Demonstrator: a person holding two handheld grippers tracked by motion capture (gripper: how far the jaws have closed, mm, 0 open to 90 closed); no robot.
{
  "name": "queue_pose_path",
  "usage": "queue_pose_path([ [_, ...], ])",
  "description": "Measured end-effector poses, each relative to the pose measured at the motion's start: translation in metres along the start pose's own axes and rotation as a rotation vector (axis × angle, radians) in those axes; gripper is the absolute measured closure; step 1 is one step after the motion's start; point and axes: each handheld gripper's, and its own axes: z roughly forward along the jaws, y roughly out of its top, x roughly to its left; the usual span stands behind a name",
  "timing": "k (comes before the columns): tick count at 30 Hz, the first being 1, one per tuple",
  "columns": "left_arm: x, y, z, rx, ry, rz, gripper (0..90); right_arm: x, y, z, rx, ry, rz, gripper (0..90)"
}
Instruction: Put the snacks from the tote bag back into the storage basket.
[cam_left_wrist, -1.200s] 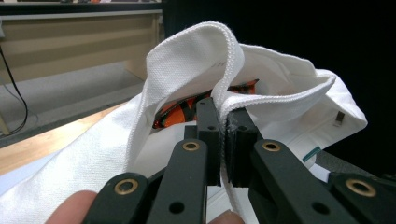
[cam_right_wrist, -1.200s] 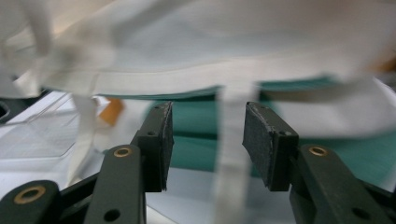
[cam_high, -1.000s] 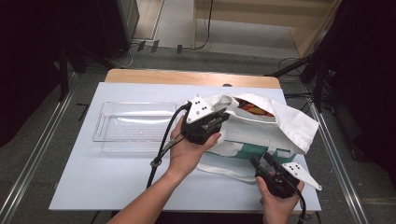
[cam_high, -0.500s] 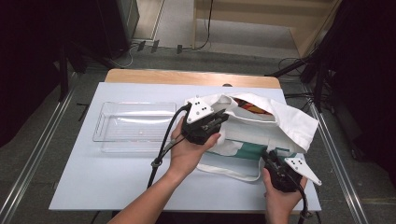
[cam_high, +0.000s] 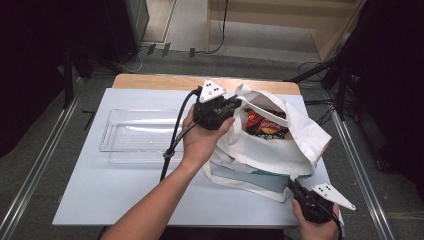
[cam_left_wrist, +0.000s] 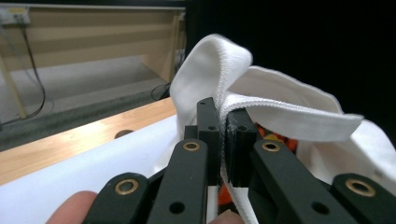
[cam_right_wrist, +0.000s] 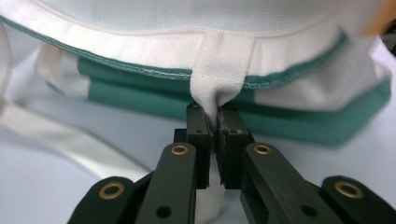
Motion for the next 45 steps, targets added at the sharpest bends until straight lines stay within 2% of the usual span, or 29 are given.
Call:
queue_pose_path([
  [2, 0.006, 0.004, 0.001, 0.011, 0.017, -0.011, 87.9, -0.004, -0.005, -0.003, 0.03, -0.023, -0.024, 87.1],
  [5, 0.012, 0.005, 0.004, 0.029, 0.006, -0.03, 87.9, -0.018, -0.012, -0.009, 0.06, -0.037, -0.024, 87.2],
  [7, 0.011, 0.002, 0.006, 0.037, -0.02, -0.028, 87.8, -0.024, -0.014, -0.011, 0.055, 0.01, 0.0, 86.5],
  [9, 0.008, 0.0, 0.008, 0.034, -0.035, -0.022, 87.8, -0.026, -0.014, -0.016, 0.006, 0.057, 0.016, 80.4],
  [10, 0.008, 0.0, 0.008, 0.034, -0.035, -0.022, 87.8, -0.026, -0.014, -0.016, 0.006, 0.057, 0.016, 80.4],
  [11, 0.006, -0.002, 0.009, 0.034, -0.041, -0.025, 87.8, -0.02, -0.009, -0.028, -0.092, 0.063, 0.002, 70.5],
  [12, 0.006, -0.003, 0.01, 0.035, -0.039, -0.025, 87.8, -0.018, -0.007, -0.03, -0.112, 0.061, -0.002, 69.0],
  [15, 0.007, -0.004, 0.011, 0.039, -0.038, -0.029, 87.9, -0.006, 0.008, -0.042, -0.229, 0.038, -0.037, 63.8],
  [18, 0.006, -0.004, 0.011, 0.037, -0.039, -0.03, 87.8, 0.009, 0.023, -0.043, -0.274, 0.041, -0.062, 59.0],
  [20, 0.005, -0.004, 0.01, 0.038, -0.037, -0.029, 87.8, 0.022, 0.036, -0.036, -0.29, 0.078, -0.09, 55.5],
  [23, 0.005, -0.004, 0.01, 0.039, -0.037, -0.024, 87.8, 0.039, 0.057, -0.022, -0.275, 0.153, -0.12, 47.3],
  [24, 0.005, -0.004, 0.01, 0.039, -0.037, -0.024, 87.8, 0.039, 0.057, -0.022, -0.275, 0.153, -0.12, 47.3],
  [25, 0.004, -0.004, 0.011, 0.04, -0.037, -0.025, 87.8, 0.045, 0.065, -0.015, -0.256, 0.173, -0.138, 44.4],
  [26, 0.004, -0.004, 0.011, 0.04, -0.038, -0.025, 87.8, 0.057, 0.08, 0.002, -0.225, 0.176, -0.167, 42.0],
  [28, 0.004, -0.004, 0.01, 0.042, -0.04, -0.019, 87.9, 0.062, 0.088, 0.018, -0.18, 0.185, -0.156, 36.4],
  [31, 0.005, -0.004, 0.009, 0.037, -0.044, -0.021, 87.9, 0.066, 0.091, 0.035, -0.115, 0.193, -0.152, 29.1],
  [32, 0.005, -0.004, 0.009, 0.037, -0.044, -0.021, 87.8, 0.066, 0.091, 0.035, -0.115, 0.193, -0.152, 29.1],
  [33, 0.006, -0.004, 0.008, 0.037, -0.044, -0.018, 87.9, 0.065, 0.089, 0.043, -0.094, 0.164, -0.161, 28.6],
  [35, 0.007, -0.005, 0.009, 0.036, -0.045, -0.023, 87.9, 0.062, 0.087, 0.048, -0.082, 0.151, -0.165, 30.4],
  [37, 0.006, -0.006, 0.01, 0.037, -0.044, -0.024, 87.9, 0.06, 0.085, 0.051, -0.061, 0.117, -0.185, 42.6],
  [38, 0.006, -0.006, 0.011, 0.037, -0.045, -0.024, 87.9, 0.06, 0.084, 0.052, -0.049, 0.117, -0.205, 48.0],
  [39, 0.006, -0.006, 0.011, 0.036, -0.044, -0.024, 87.9, 0.059, 0.082, 0.053, -0.033, 0.122, -0.222, 58.5],
  [40, 0.006, -0.006, 0.011, 0.032, -0.044, -0.026, 87.9, 0.059, 0.081, 0.053, -0.021, 0.124, -0.242, 64.2],
  [41, 0.006, -0.006, 0.011, 0.032, -0.044, -0.026, 87.9, 0.059, 0.081, 0.053, -0.021, 0.124, -0.242, 64.2],
  [42, 0.006, -0.005, 0.012, 0.029, -0.044, -0.028, 87.9, 0.059, 0.079, 0.054, -0.012, 0.129, -0.251, 68.3],
  [43, 0.006, -0.005, 0.014, 0.029, -0.043, -0.034, 87.9, 0.057, 0.071, 0.054, 0.019, 0.148, -0.258, 84.9],
  [45, 0.007, -0.004, 0.015, 0.031, -0.041, -0.03, 88.0, 0.056, 0.062, 0.052, 0.021, 0.161, -0.254, 88.7],
])
